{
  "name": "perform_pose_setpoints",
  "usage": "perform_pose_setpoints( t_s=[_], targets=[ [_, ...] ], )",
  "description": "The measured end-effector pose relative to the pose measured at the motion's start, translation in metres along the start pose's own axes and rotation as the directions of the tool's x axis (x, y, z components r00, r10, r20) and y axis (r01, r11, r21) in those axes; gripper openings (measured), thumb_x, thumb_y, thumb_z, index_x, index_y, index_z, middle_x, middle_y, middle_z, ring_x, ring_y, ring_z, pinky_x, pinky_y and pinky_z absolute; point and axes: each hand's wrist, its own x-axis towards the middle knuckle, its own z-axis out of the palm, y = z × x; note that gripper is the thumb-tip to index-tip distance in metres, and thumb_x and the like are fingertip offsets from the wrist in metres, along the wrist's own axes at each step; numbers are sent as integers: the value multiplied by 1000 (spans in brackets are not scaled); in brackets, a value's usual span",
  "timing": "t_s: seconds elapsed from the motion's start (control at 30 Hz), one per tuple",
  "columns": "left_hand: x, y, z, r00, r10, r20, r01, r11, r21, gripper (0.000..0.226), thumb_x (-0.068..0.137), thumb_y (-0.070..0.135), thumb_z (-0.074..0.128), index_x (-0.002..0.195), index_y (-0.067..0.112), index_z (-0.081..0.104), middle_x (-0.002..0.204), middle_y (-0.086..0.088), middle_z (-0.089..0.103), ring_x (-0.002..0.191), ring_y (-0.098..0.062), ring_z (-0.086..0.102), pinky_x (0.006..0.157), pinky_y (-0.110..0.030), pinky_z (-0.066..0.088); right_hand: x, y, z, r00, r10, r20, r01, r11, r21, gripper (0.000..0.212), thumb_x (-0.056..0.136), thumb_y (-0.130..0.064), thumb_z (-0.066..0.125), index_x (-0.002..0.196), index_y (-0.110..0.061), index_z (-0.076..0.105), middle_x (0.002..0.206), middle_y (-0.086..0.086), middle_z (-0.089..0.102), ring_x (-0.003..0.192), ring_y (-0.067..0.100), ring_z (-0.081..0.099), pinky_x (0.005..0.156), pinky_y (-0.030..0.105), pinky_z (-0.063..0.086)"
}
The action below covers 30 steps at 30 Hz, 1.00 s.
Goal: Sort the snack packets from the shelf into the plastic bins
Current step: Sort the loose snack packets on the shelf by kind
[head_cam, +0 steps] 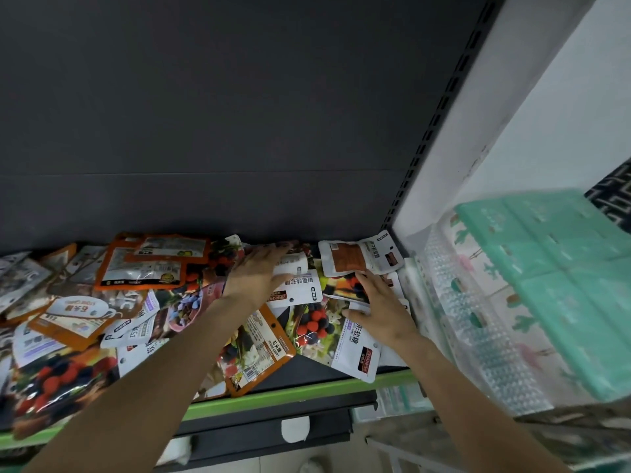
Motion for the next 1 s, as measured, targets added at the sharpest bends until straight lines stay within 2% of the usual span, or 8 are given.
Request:
perform_pose_setpoints(
  t_s=[0.13,0.37,0.47,0.53,0.67,0.77,0.83,1.0],
  targets=[
    [-3,-6,-2,986,54,157,-42,996,-79,73,88,45,60,149,34,19,159,4,10,145,-17,11,116,-37,22,-6,1,6,994,98,-38,-96,994,49,93,83,-46,66,152,-26,6,158,7,-12,147,24,-5,117,35,13],
    [-4,-1,0,935,162,315,-199,976,89,103,74,38,77,151,34,8,159,7,-6,146,-16,-3,119,-41,13,-5,-19,9,998,41,-56,-33,990,133,76,88,-36,63,150,-25,20,158,9,-1,146,24,10,113,26,18],
    [2,-4,-4,941,175,289,-226,962,155,94,81,21,72,150,33,9,159,6,-1,146,-16,3,118,-41,19,-15,-10,5,996,5,-95,-8,999,-37,76,88,-43,61,150,-28,20,159,1,2,146,20,10,113,32,24],
    [2,-2,-10,946,215,244,-246,964,105,85,84,15,67,150,33,16,159,4,7,145,-19,12,114,-38,29,-23,-7,1,997,-19,-74,14,998,-61,79,87,-48,61,150,-27,19,160,-1,2,147,17,3,115,32,19],
    [5,17,-28,970,241,-16,-239,950,-199,56,88,8,59,140,22,42,141,0,39,126,-20,44,104,-33,40,-34,-16,3,984,-34,172,53,993,-108,109,72,-63,67,151,-33,-1,158,2,-15,146,20,-14,118,38,0],
    [10,24,-37,977,207,-49,-212,928,-306,45,87,1,58,129,20,54,131,-3,55,120,-19,53,102,-34,43,-36,-23,10,959,29,282,61,950,-305,126,67,-61,73,147,-35,-19,152,6,-32,142,27,-26,115,43,-9],
    [9,23,-39,982,190,2,-184,954,-237,43,89,7,58,129,22,55,134,-2,54,121,-20,52,100,-32,43,-32,-21,11,971,5,241,89,922,-377,120,72,-56,72,148,-34,-18,154,8,-27,144,26,-21,116,44,-7],
    [-9,14,-33,967,219,130,-200,970,-140,47,91,28,60,136,30,46,144,1,43,125,-17,46,101,-30,41,-18,-18,2,995,-93,28,97,913,-396,76,85,-54,59,148,-33,23,158,-1,12,144,21,19,118,41,16]
  ],
)
